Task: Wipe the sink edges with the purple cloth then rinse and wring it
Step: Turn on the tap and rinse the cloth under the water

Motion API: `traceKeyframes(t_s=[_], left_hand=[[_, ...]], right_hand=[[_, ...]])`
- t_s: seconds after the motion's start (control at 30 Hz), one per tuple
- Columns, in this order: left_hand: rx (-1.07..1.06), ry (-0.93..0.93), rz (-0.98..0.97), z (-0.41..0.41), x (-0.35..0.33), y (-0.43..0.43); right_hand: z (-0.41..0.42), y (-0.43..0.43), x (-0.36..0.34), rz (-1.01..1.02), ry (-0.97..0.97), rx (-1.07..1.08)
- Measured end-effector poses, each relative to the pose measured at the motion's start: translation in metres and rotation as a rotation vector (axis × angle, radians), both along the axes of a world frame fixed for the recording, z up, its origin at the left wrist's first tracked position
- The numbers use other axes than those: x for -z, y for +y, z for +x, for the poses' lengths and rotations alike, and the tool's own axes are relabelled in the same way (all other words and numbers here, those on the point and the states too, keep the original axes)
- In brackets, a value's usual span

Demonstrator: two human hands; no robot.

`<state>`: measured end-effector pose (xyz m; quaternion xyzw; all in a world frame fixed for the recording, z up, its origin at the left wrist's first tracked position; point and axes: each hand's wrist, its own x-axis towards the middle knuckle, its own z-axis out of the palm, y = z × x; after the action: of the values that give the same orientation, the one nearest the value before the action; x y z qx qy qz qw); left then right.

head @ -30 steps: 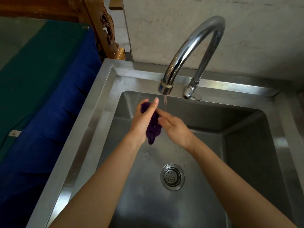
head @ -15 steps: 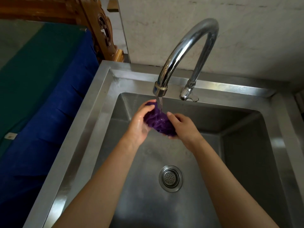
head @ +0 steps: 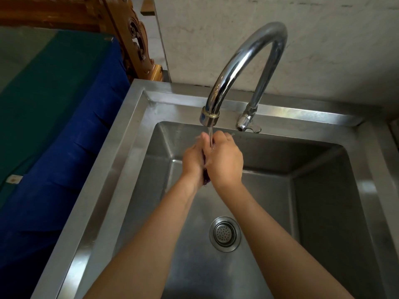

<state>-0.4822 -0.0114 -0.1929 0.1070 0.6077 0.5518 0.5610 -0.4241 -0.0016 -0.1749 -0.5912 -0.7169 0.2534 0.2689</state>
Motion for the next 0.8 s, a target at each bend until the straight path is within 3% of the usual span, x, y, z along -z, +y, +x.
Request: traceKeyframes(t_s=[0.13,0.27,0.37,0.47,0.57,0.7,0.8], left_hand=[[0.071,0.291,0.012,-0.004,0.001,0.000],[0.079,0.594,0.023,-0.005,-0.002,-0.004],[0.051,0.718,0.160,-0.005,-0.006,-0.007],[0.037,0.663,0.204,-0.011,-0.007,-0.007],[0.006,0.565,0.165,-0.020,-0.001,-0.007],[0.048,0.235,-0.020,-0.033,-0.001,-0.003],[0.209,0.009,-0.038,-0.039,-0.009,-0.006]], right_hand=[[0.002,0.012,0.009,-0.042,-0.049,0.083],[0.004,0.018,0.016,-0.188,0.137,0.091],[0.012,0.028,0.012,-0.417,0.300,0.129],[0.024,0.037,-0.005,-0.760,0.286,0.019],[0.033,0.039,-0.020,-0.899,0.235,-0.141],[0.041,0.037,-0.026,-0.578,0.146,-0.439],[0.044,0.038,-0.029,-0.557,0.295,-0.380]])
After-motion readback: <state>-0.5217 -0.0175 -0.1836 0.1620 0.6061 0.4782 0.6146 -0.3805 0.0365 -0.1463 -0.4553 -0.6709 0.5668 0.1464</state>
